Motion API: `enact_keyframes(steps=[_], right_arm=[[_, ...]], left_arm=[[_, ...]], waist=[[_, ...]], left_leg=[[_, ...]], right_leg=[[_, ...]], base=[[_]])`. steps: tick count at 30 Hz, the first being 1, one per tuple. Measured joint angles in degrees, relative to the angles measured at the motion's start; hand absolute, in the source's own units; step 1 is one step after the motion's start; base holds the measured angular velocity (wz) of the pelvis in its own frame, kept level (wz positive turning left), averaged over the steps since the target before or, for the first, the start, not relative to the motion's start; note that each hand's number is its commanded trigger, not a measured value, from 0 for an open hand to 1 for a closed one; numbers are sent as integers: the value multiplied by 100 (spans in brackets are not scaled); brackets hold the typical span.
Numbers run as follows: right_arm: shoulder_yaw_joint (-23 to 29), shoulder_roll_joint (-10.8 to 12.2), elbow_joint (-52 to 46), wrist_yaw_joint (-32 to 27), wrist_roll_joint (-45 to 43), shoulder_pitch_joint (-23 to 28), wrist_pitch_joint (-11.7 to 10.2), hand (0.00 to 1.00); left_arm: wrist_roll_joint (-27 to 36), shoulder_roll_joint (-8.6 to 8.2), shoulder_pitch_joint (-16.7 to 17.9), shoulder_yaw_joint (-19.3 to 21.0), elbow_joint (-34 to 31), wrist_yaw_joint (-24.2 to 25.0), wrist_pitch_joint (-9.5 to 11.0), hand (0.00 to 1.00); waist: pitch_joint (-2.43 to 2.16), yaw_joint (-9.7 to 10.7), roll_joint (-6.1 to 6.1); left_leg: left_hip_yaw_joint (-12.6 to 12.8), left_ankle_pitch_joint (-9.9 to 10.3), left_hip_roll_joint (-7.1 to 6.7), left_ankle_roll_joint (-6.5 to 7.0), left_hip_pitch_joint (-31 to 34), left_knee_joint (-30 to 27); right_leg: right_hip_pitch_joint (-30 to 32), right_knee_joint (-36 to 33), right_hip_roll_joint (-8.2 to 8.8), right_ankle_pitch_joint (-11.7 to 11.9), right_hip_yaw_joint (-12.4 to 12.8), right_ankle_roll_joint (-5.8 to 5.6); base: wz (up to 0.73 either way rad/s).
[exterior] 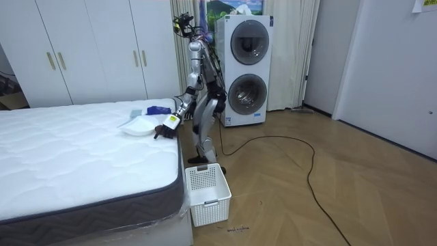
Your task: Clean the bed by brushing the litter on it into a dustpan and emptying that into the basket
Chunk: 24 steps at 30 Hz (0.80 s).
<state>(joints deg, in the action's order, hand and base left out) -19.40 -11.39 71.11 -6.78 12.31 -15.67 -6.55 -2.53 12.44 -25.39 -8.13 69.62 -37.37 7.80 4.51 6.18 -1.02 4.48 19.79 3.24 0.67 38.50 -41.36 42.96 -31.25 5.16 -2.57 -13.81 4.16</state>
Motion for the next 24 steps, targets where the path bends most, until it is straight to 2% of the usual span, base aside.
enact_keyframes(steps=[3,7,10,12,19,24], right_arm=[[12,20,-6,-2,77,-7,-30,0],[5,27,-108,-15,201,-8,-51,0],[-39,41,-156,-10,293,-2,-76,0],[-173,39,-215,-14,376,-3,-94,0],[-356,101,-333,32,428,4,-93,0],[-412,81,-411,47,436,24,-83,0]], left_arm=[[79,0,-27,-14,10,-51,-1,100],[75,-11,-50,-227,11,-154,-8,100],[75,-3,-68,-242,23,-240,-8,100],[83,37,-161,-285,140,-244,-10,100],[76,253,-239,-558,284,-131,-161,100],[55,265,-258,-771,303,-113,-262,100]], waist=[[22,130,32],[22,203,33],[25,281,40],[45,314,73],[47,500,78],[47,521,77]], left_leg=[[-1,5,-14,3,48,-88],[3,8,12,-12,236,-245],[24,9,25,-9,279,-293],[58,6,40,-13,284,-334],[57,2,50,-19,295,-377],[70,22,48,-18,287,-431]], right_leg=[[54,-194,85,-98,-40,-14],[233,-321,80,-126,12,3],[287,-390,61,-150,97,34],[313,-454,52,-165,153,58],[312,-468,-20,-150,271,45],[315,-546,-14,-155,290,-15]], base=[[16],[9],[11],[3],[3],[0]])
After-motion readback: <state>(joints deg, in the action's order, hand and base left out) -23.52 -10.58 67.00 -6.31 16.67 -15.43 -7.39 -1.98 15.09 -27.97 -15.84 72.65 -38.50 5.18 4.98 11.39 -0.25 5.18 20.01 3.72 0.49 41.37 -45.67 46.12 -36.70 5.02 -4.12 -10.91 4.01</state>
